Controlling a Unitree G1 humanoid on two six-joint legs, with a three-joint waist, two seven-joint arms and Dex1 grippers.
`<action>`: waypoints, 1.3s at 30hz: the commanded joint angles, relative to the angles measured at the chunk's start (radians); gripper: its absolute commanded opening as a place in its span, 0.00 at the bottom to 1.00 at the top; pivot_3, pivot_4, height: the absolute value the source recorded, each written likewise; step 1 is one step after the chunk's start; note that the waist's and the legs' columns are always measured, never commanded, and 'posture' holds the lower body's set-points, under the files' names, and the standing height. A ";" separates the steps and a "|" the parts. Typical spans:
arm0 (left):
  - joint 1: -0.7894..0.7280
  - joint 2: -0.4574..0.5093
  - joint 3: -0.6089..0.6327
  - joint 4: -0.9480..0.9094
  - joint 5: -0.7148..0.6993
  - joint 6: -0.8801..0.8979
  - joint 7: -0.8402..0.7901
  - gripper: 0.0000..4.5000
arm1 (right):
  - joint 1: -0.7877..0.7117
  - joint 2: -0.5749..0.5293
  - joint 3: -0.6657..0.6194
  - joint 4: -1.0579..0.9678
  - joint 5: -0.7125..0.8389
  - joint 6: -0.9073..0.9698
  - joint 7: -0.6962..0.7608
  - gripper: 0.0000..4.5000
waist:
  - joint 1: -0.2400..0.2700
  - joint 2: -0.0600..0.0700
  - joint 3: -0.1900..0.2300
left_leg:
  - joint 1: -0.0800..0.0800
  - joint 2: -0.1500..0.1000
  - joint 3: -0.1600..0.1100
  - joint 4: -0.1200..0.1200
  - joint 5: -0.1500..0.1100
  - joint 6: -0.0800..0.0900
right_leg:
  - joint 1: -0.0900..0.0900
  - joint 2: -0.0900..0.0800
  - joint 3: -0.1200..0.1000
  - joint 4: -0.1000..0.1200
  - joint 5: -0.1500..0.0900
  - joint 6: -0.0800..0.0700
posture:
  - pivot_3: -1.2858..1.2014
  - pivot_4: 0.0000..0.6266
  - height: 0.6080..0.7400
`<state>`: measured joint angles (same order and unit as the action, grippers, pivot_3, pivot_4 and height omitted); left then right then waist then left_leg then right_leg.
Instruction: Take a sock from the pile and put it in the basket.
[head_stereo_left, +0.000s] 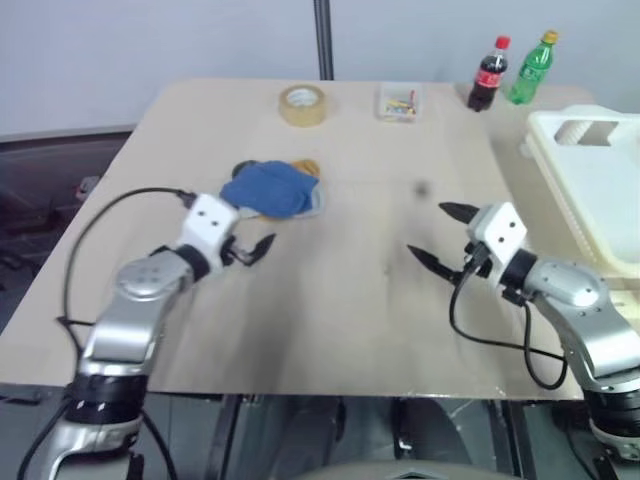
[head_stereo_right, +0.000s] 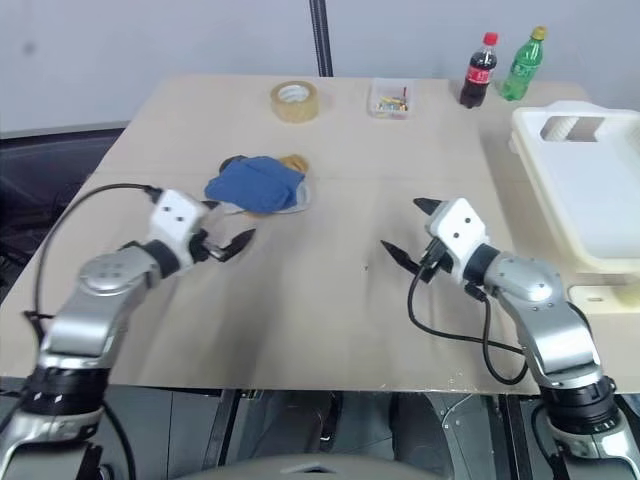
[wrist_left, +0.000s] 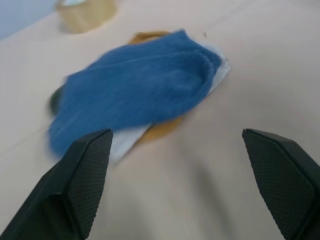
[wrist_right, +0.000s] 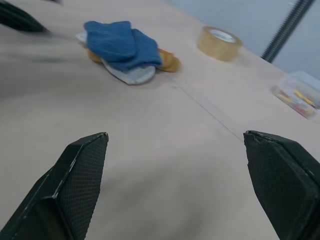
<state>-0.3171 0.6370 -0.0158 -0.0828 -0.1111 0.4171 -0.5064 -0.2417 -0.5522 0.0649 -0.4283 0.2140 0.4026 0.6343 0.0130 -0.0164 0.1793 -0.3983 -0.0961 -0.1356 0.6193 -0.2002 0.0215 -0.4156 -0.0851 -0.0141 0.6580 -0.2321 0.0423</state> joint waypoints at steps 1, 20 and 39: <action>-0.095 -0.034 -0.072 0.095 0.101 -0.093 0.036 0.81 | -0.011 0.016 -0.002 -0.021 -0.015 -0.027 -0.023 1.00 | -0.004 -0.001 0.001 | -0.001 0.000 0.001 0.000 0.000 0.000 | -0.001 -0.001 0.000 0.000 0.000 0.000 | 0.52 0.24 1.00; -0.135 -0.041 -0.087 0.173 0.194 -0.235 0.010 0.52 | 0.026 0.042 -0.003 -0.032 -0.039 -0.039 -0.054 1.00 | -0.006 -0.001 0.001 | -0.001 0.001 0.002 0.004 -0.002 0.003 | -0.002 -0.001 0.002 0.003 0.002 0.002 | 0.52 0.24 1.00; -0.165 -0.072 -0.122 0.237 0.324 -0.311 0.044 0.26 | 0.028 0.040 -0.010 -0.036 -0.040 -0.028 -0.048 1.00 | -0.004 -0.001 0.001 | -0.001 0.001 0.002 0.005 -0.002 0.004 | -0.002 -0.001 0.001 0.003 0.002 0.003 | 0.52 0.24 1.00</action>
<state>-0.4631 0.5598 -0.1489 0.1550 0.2071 0.1286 -0.4752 -0.2112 -0.5071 0.0733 -0.4226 0.1674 0.3858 0.5867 0.0087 -0.0174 0.1799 -0.3993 -0.0956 -0.1337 0.6245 -0.2025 0.0251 -0.4174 -0.0857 -0.0129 0.6613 -0.2303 0.0452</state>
